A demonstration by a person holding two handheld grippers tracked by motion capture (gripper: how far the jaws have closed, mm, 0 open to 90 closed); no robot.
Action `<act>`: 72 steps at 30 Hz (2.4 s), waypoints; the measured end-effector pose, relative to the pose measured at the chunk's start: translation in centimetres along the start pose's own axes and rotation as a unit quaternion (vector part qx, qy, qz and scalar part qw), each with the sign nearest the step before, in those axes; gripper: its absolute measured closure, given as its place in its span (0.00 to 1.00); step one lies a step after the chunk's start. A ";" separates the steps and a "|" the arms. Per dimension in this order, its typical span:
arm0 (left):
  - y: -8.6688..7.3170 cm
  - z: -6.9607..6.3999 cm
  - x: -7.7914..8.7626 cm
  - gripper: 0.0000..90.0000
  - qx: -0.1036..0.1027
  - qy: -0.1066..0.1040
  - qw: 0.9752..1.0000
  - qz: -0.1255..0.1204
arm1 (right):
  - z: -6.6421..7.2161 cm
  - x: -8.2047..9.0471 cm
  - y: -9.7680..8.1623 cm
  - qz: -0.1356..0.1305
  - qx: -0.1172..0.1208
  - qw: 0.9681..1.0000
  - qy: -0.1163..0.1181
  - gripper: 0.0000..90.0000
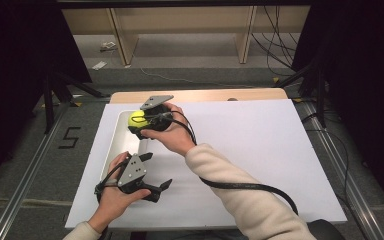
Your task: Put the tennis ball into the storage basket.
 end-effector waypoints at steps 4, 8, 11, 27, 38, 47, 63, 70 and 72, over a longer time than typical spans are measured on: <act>0.0 0.0 0.0 0.00 0.000 0.001 1.000 0.000 | 0.2 -0.2 0.2 0.000 0.001 1.000 0.005 0.29; 0.0 0.0 0.0 0.00 -0.001 0.000 1.000 0.000 | 0.3 -0.2 0.2 0.002 0.001 1.000 0.007 0.29; 0.0 0.0 0.0 0.00 -0.001 0.000 1.000 0.000 | 0.4 -0.2 0.3 0.001 0.002 1.000 0.010 0.29; 0.0 0.0 0.0 0.00 0.000 -0.001 1.000 0.000 | 0.1 -1.0 0.3 0.009 0.000 1.000 0.015 0.29; 0.0 -0.1 0.0 0.00 0.000 0.000 1.000 -0.001 | 0.0 -2.0 0.4 0.018 -0.004 1.000 0.022 0.29; 0.0 -0.1 0.0 0.00 -0.001 -0.001 1.000 -0.001 | 0.5 -3.3 0.6 0.028 -0.003 0.999 0.029 0.29; 0.0 -0.1 0.0 0.00 -0.002 -0.003 1.000 -0.001 | 1.1 -5.3 -0.4 0.064 0.007 0.997 0.040 0.29; 0.1 -0.2 0.0 0.00 -0.001 -0.003 1.000 -0.001 | 0.9 -5.8 -0.7 0.075 0.012 0.996 0.037 0.29; 0.1 -0.2 0.0 0.00 0.000 -0.004 1.000 -0.001 | 0.8 -5.9 -0.8 0.078 0.012 0.996 0.036 0.29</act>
Point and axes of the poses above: each handheld gripper's, and its own axes: x roughly backward along the jaws, y roughly out of its top, z roughly to its left, the point moved 10 cm from there along -x, roughly forward along the jaws, and after that the axes turned 3 degrees about y, right-handed, at the moved point
